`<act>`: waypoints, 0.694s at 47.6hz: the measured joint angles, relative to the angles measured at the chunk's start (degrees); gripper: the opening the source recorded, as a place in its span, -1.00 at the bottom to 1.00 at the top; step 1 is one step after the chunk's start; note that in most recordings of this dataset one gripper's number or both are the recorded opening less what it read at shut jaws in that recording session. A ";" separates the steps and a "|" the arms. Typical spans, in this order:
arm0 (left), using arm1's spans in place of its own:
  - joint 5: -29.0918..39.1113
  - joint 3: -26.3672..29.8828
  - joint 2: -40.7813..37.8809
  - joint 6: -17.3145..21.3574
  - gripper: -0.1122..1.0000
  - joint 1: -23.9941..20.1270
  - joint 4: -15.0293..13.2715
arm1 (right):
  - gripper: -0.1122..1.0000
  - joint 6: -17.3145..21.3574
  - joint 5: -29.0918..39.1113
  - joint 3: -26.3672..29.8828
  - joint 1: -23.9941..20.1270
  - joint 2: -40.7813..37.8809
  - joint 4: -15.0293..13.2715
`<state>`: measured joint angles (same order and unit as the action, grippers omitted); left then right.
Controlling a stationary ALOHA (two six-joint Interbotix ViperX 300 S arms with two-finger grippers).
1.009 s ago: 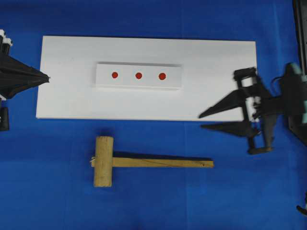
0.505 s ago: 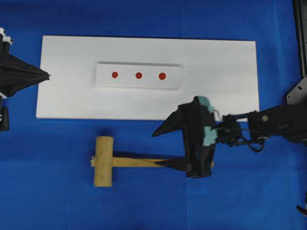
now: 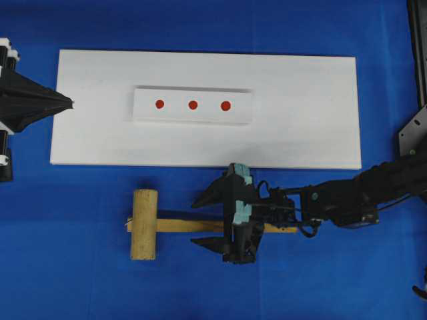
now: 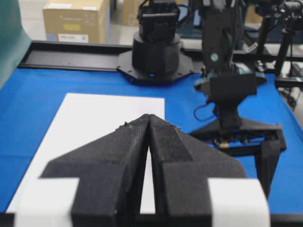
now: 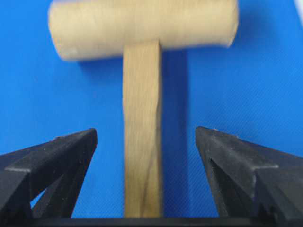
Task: Hit the mark with a hammer.
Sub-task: 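Reach the right gripper to the wooden mallet handle and grasp it, then lift the mallet and carry it over the board toward the left gripper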
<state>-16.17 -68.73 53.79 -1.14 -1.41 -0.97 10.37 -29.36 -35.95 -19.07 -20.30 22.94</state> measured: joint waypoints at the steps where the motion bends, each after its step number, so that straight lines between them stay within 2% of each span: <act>1: 0.00 0.00 0.00 0.00 -0.80 0.00 0.00 | 0.78 0.00 0.00 0.18 -0.18 -0.44 0.09; 9: 0.00 0.00 0.00 0.09 -0.80 -0.26 0.00 | 0.77 -0.18 -0.09 0.97 -0.88 -2.20 0.88; 14: 0.00 0.00 0.00 0.00 -0.80 -0.53 0.00 | 0.68 -0.62 -0.26 0.88 -0.88 -2.29 0.88; 17: 0.00 0.00 0.00 0.00 -0.80 -0.62 0.00 | 0.46 -1.23 -0.26 0.97 -0.88 -2.29 0.88; 23: 0.00 0.00 0.00 -0.18 -0.80 -0.62 0.00 | -0.22 -3.08 -0.18 0.97 -0.53 -2.20 0.88; 27: 0.00 -0.09 0.00 -0.18 -0.80 -0.62 0.00 | -0.55 -3.87 0.53 1.05 -0.35 -2.20 0.97; 29: 0.00 0.00 -0.09 -0.18 -0.80 -0.62 0.00 | -0.63 -3.87 0.88 1.05 -0.35 -2.29 0.97; 33: 0.00 0.00 -0.09 -0.18 -0.80 -0.62 0.00 | -0.62 -4.04 1.58 1.05 -0.35 -1.76 1.05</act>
<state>-16.17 -68.73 53.70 -1.32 -2.02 -0.97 6.33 -27.77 -34.89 -19.42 -22.06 23.99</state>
